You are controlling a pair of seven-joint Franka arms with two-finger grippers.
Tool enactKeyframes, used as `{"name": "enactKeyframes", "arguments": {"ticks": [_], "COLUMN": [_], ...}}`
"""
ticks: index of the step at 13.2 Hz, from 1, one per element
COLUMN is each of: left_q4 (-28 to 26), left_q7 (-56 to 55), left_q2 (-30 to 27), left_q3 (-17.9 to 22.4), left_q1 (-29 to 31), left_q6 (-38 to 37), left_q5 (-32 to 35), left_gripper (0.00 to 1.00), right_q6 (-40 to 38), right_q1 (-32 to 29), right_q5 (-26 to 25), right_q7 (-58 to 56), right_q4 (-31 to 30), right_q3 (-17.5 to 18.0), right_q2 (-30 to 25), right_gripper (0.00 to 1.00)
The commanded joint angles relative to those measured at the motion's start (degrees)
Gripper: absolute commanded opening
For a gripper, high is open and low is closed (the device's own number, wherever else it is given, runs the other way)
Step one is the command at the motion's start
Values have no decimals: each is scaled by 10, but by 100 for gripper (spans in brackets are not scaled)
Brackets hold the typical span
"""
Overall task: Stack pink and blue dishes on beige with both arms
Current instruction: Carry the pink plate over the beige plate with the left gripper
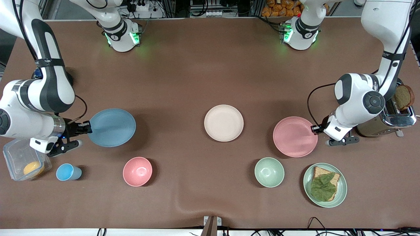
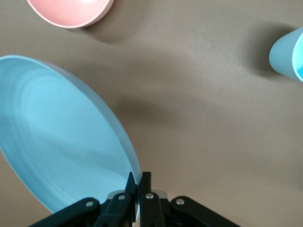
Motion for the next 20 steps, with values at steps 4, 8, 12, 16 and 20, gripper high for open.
{"name": "enactKeyframes", "arguments": {"ticks": [4,8,12,16,20], "left_q4": [-9,-19,-15,0,0], "left_q7": [-37,-38,-87,-194,-273], "left_q2": [-40,-77,-74,-61,-51], "left_q3": [-24,-32,-60,-117,-162], "left_q1": [6,6,3,1,0], "left_q6": [-20,-57,-57,-55,-54], "left_q5": [-3,-10,-15,-17,-25], "left_gripper": [0,0,0,0,0], "right_q6": [-28,-48,-51,-69,-76], "right_q1": [10,26,38,39,83], "right_q5": [50,102,114,159,161], "right_q7": [-7,-3,2,24,110], "right_q4": [-1,-1,-2,-6,-4], "right_q3": [1,1,0,-1,0], "right_q2": [-11,-11,-10,-8,-12], "right_gripper": [0,0,0,0,0]}}
